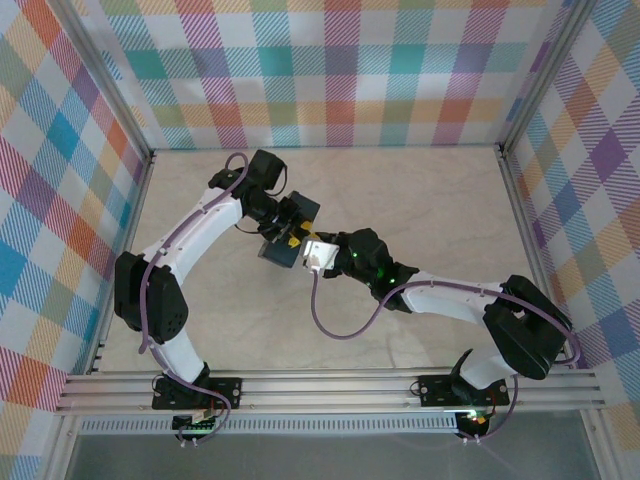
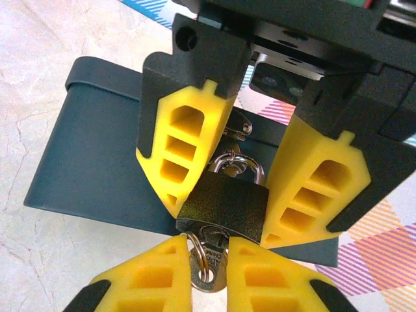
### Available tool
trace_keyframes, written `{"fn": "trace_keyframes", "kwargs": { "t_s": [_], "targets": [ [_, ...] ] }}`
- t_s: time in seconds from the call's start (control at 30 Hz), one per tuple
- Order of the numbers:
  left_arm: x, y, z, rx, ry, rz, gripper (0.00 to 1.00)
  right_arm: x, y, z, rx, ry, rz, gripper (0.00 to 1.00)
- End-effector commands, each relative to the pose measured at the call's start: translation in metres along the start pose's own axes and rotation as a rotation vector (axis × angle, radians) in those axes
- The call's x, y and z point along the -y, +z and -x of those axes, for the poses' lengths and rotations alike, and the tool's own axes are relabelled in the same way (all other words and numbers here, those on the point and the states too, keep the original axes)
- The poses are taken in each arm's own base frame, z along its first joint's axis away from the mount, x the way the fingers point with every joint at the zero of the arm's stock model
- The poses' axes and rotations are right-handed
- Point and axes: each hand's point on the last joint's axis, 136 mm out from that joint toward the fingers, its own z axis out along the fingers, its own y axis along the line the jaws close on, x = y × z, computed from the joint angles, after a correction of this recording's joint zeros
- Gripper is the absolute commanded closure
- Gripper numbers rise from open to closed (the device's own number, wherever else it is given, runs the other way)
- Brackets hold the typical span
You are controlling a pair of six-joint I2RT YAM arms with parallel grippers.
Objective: Unlock a padlock with a key
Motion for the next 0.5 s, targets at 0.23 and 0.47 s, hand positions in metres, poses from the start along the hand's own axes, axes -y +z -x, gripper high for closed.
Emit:
{"fn": "trace_keyframes", "kwargs": {
  "t_s": [0.23,0.47],
  "targets": [
    [0.008,-0.007,-0.024,-0.1,0.043,-0.059,0.97,0.012,-0.017,0.009,0.087,0.56,-0.004,0.99],
    [0.009,-0.008,-0.025,-0.104,0.052,-0.064,0.97,0.002,-0.025,0.009,0.068,0.548,0.047,0.87]
  ]
}}
